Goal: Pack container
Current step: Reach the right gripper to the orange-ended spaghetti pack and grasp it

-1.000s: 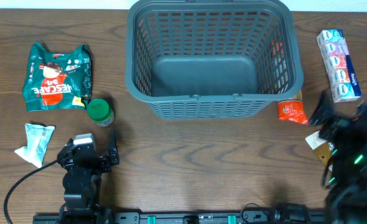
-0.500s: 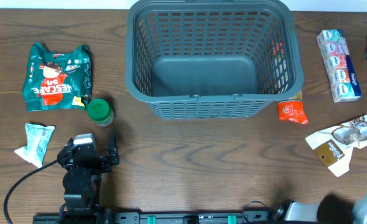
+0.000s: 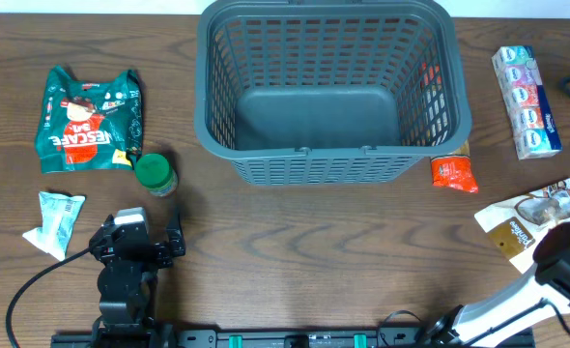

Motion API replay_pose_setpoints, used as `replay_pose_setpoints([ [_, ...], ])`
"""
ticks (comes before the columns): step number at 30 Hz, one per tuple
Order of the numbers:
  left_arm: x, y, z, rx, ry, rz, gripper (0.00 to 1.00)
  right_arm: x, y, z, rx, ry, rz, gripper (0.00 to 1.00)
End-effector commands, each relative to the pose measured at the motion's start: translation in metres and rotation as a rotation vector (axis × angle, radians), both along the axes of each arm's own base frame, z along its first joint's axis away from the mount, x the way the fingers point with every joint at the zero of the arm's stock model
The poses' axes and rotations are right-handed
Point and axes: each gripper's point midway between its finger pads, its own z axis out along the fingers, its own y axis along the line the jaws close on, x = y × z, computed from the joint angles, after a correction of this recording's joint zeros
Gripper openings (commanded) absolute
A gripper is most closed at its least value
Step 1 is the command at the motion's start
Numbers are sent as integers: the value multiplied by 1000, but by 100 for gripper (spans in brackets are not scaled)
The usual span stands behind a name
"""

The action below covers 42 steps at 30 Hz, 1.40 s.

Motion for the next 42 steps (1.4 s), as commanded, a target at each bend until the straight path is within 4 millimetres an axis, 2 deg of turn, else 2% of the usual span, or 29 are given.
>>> replay_pose_setpoints([
  [1, -1, 0, -10, 5, 20, -1, 98, -1, 0, -5, -14, 24, 26, 99],
  [3, -1, 0, -10, 5, 20, -1, 98, -6, 2, -10, -5, 49, 39, 99],
  [6, -1, 0, -10, 5, 20, -1, 98, -2, 2, -8, -52, 25, 114, 99],
  [9, -1, 0, -10, 5, 20, -1, 98, 2, 8, -9, -147, 16, 277, 99],
  [12, -1, 0, -10, 5, 20, -1, 99, 7, 5, -12, -262, 66, 321, 99],
  [16, -1, 0, -10, 5, 20, -1, 98, 27, 10, -9, -392, 73, 383, 99],
  [21, -1, 0, -10, 5, 20, -1, 98, 55, -1, 4, -603, 78, 357, 99],
  [23, -1, 0, -10, 5, 20, -1, 98, 72, 10, 10, -616, 17, 379, 99],
  [25, -1, 0, -10, 5, 20, -1, 99, 76, 16, 8, -599, 2, 397, 99],
  [29, -1, 0, -10, 5, 20, -1, 98, 77, 17, -8, -566, 25, 410, 99],
  [32, -1, 0, -10, 5, 20, -1, 98, 80, 22, -39, -483, 66, 445, 99],
  [33, -1, 0, -10, 5, 20, -1, 98, 80, 29, -59, -416, 93, 466, 99],
  [35, -1, 0, -10, 5, 20, -1, 98, 78, 37, -81, -337, 128, 467, 99],
  [39, -1, 0, -10, 5, 20, -1, 98, 81, 41, -112, -227, 175, 392, 99],
  [42, -1, 0, -10, 5, 20, -1, 98, 86, 50, -124, -115, 175, 305, 99],
])
